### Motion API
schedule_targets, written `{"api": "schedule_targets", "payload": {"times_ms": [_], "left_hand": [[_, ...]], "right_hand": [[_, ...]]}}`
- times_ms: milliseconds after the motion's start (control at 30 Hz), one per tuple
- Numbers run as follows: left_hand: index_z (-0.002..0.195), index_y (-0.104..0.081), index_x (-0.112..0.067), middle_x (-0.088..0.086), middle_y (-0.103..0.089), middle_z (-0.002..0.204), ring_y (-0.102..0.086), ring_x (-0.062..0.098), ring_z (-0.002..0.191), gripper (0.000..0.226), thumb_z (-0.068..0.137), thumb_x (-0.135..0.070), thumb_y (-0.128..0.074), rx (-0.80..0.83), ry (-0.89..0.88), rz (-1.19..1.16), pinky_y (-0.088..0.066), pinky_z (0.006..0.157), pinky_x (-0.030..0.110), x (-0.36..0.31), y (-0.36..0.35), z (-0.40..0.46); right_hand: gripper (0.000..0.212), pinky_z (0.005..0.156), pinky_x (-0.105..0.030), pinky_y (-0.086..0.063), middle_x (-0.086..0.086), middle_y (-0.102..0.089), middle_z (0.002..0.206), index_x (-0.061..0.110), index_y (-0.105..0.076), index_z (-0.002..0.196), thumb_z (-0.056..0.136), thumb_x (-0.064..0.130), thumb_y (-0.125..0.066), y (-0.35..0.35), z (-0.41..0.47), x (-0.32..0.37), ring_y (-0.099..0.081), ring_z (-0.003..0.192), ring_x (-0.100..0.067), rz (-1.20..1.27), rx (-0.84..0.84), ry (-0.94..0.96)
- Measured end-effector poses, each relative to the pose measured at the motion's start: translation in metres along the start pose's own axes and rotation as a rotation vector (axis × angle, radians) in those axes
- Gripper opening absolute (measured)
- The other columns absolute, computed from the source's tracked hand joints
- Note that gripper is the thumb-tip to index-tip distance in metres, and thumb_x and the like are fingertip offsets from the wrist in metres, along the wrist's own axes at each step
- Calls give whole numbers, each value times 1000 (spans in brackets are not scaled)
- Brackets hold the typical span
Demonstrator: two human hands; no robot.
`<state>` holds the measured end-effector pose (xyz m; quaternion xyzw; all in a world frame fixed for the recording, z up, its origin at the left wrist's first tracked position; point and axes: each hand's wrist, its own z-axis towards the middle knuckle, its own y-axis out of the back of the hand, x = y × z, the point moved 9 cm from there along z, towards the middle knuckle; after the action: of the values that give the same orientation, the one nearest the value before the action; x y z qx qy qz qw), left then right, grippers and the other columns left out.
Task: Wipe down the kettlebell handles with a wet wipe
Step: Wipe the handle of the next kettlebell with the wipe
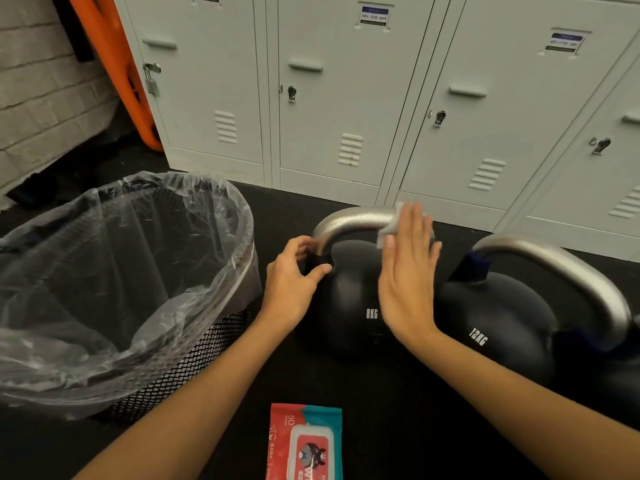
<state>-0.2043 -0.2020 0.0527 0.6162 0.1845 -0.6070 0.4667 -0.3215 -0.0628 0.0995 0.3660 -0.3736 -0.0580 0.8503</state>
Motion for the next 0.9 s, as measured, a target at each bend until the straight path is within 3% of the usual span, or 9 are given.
{"api": "schedule_targets", "payload": {"times_ms": [167, 333, 433, 533, 600, 700, 767, 800, 900], "left_hand": [[126, -54, -21, -15, -57, 112, -53, 8, 118, 51, 80, -18, -76, 1, 1, -11, -38, 101, 22, 1, 0, -1], [123, -54, -21, -14, -58, 113, -53, 7, 117, 49, 79, -19, -76, 4, -15, -5, -38, 99, 20, 1, 0, 0], [125, -54, -21, -13, -58, 115, -52, 5, 116, 50, 80, -20, -76, 14, -20, -3, -38, 99, 19, 1, 0, 0], [125, -53, -22, -12, -59, 118, -51, 5, 116, 51, 80, -20, -76, 23, -7, -4, -38, 100, 21, 2, 0, 0], [124, -52, -23, -14, -57, 116, -50, 4, 115, 50, 80, -20, -76, 19, -6, -8, -37, 99, 20, 2, 0, 0], [124, -52, -23, -17, -54, 112, -49, 1, 113, 50, 80, -20, -75, 18, -6, -14, -36, 97, 18, 1, 0, -1], [125, -52, -23, -17, -54, 113, -49, 1, 113, 51, 80, -21, -75, 21, -5, -19, -36, 97, 18, 1, -1, -1], [125, -52, -23, -17, -55, 113, -49, 1, 113, 51, 80, -21, -75, 20, -6, -17, -36, 97, 18, 1, 0, 0], [126, -51, -22, -15, -55, 115, -48, 1, 113, 52, 80, -21, -75, 19, -5, -11, -35, 98, 18, 2, 0, 0]], "right_hand": [[56, 122, -36, 12, 6, 1, 165, 19, 2, 157, 107, 38, -15, 5, 1, -32, 11, 149, -4, 153, -86, -235], [56, 117, -27, 19, 7, 3, 164, 21, -1, 157, 106, 42, -13, -4, 8, 13, 16, 148, -4, -42, 27, 52], [54, 115, -25, 21, 9, -3, 164, 22, -8, 157, 107, 41, -15, -8, 13, 16, 14, 148, -3, -29, 36, 73], [52, 120, -31, 14, 7, -23, 161, 21, -25, 155, 107, 41, -17, 8, 16, -7, 0, 150, -6, 101, -101, -88], [49, 122, -36, 1, 5, -38, 153, 26, -36, 149, 107, 42, -18, 13, 12, -40, -16, 148, -13, 263, -144, -348], [56, 115, -36, -24, 0, -57, 132, 31, -59, 129, 103, 56, -16, -3, 0, -85, -44, 132, -21, 696, -112, -786], [62, 111, -36, -32, -1, -65, 116, 31, -69, 105, 101, 60, -15, -5, 4, -91, -54, 119, -19, 782, -124, -844], [62, 107, -35, -33, -1, -66, 112, 30, -69, 103, 101, 60, -15, -3, 8, -88, -55, 115, -19, 762, -133, -845], [63, 107, -36, -33, -4, -65, 118, 26, -66, 120, 102, 57, -14, 5, 20, -69, -54, 118, -22, 642, -162, -757]]}}
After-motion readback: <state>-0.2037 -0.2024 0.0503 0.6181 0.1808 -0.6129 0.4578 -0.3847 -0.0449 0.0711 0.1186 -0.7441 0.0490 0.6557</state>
